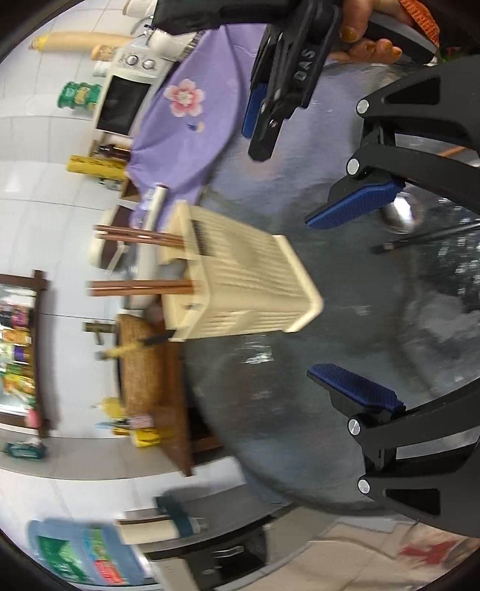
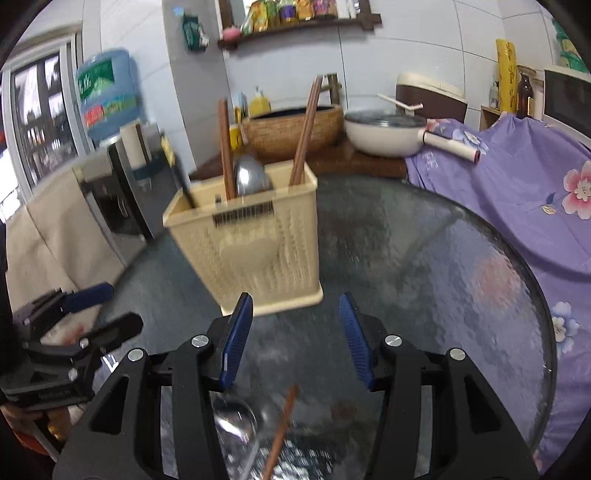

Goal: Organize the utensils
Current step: 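Move both tools back to the remaining utensils on the table, then grasp the black chopstick with the left tool while the right tool grasps a wooden chopstick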

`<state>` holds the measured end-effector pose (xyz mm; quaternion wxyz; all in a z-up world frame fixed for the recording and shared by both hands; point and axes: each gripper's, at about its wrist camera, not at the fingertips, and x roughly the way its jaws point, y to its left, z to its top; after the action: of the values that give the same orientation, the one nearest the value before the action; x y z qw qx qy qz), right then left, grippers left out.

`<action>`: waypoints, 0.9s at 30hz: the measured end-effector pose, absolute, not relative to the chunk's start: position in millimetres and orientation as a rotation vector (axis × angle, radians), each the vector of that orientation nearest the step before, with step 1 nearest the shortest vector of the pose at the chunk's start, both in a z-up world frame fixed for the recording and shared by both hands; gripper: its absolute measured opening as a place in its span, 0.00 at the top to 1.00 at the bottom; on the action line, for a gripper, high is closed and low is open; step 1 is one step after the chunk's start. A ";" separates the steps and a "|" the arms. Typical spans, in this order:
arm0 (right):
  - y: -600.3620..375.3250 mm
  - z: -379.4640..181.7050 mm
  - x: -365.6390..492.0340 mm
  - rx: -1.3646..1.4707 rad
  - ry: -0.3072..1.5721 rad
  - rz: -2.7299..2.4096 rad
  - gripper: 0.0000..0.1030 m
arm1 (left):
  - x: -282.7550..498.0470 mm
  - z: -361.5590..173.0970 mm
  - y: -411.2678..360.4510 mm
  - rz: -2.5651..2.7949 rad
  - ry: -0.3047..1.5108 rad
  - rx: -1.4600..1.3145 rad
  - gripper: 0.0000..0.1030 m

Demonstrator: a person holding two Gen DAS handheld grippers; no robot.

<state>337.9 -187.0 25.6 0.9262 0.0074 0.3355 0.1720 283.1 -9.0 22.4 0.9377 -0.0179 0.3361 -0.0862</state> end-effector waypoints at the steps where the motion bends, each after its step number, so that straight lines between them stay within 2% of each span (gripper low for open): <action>1: -185.7 20.0 331.4 -0.013 0.700 0.340 0.52 | 279.6 12.8 -9.1 -0.181 0.715 -0.041 0.29; 7: -183.0 -16.8 293.8 -0.080 0.784 0.309 0.52 | 262.3 -13.8 -17.1 -0.198 0.784 -0.036 0.32; 11: -178.6 -43.8 276.8 -0.084 0.865 0.324 0.52 | 251.4 -27.2 -27.6 -0.221 0.821 -0.013 0.42; 14: -175.3 -55.6 269.3 -0.078 0.898 0.333 0.57 | 246.0 -39.0 -34.6 -0.243 0.859 -0.006 0.52; 17: -172.9 -62.6 266.5 -0.081 0.917 0.327 0.61 | 241.2 -48.6 -39.0 -0.253 0.889 -0.001 0.57; 27: -170.8 -73.9 269.7 -0.061 0.962 0.307 0.74 | 236.6 -59.6 -49.2 -0.270 0.920 -0.003 0.61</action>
<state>269.7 -170.8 -73.9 0.8747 -0.0294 0.4609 0.1471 236.6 -49.2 -59.6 0.8873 -0.0015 0.4426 -0.1298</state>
